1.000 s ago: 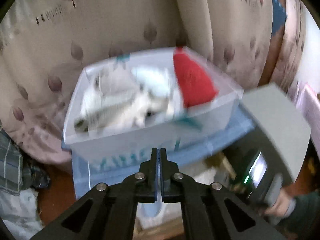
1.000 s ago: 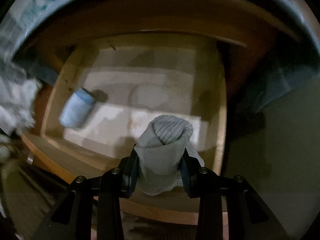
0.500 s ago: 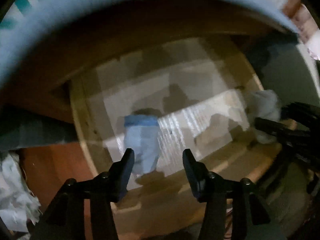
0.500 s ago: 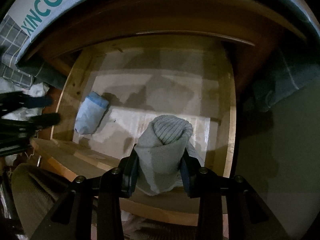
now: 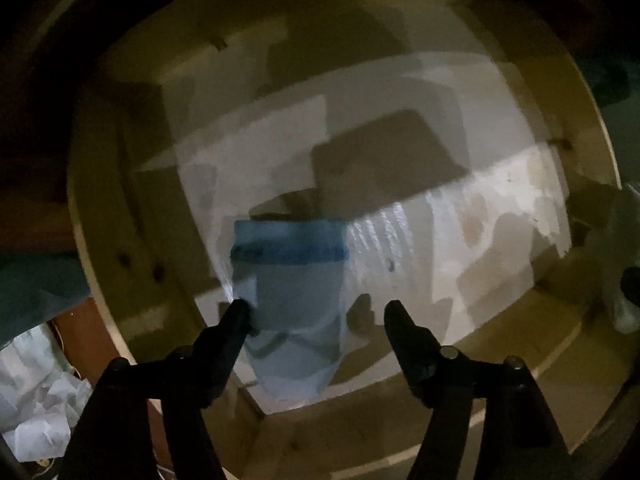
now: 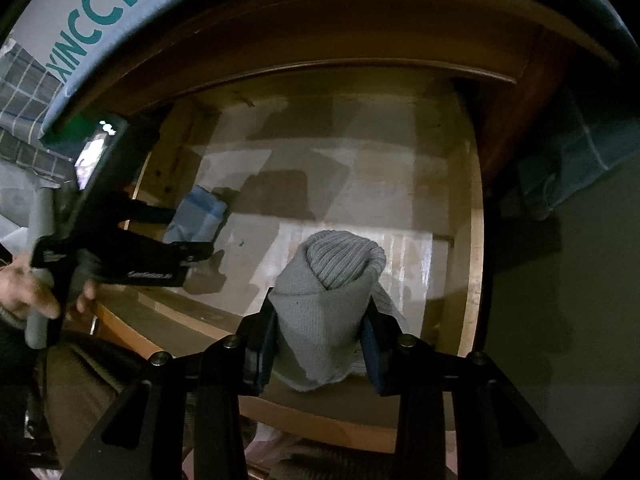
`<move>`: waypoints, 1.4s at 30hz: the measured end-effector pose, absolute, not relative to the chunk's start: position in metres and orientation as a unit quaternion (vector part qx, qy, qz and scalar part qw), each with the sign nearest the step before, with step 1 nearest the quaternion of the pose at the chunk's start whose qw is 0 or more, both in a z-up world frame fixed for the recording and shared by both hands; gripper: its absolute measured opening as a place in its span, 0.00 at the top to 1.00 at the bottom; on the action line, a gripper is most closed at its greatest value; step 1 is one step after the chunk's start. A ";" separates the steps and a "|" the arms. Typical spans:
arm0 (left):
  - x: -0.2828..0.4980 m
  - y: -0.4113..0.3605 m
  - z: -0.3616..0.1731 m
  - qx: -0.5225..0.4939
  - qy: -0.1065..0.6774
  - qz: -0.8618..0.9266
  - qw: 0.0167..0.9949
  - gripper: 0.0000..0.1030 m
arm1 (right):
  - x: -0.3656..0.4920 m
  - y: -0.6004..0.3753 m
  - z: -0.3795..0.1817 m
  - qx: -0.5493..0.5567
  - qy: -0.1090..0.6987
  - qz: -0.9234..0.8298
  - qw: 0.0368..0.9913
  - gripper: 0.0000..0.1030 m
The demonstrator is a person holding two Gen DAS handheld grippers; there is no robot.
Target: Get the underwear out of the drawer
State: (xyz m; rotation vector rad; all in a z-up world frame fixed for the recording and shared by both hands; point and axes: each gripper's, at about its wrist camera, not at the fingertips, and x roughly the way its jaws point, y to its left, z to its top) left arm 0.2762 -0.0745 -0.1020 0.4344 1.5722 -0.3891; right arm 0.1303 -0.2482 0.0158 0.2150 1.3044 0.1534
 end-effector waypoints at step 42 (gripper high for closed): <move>0.160 -0.031 0.141 0.119 0.504 -0.187 0.835 0.63 | 0.130 -0.245 0.013 0.066 0.608 0.037 0.790 0.67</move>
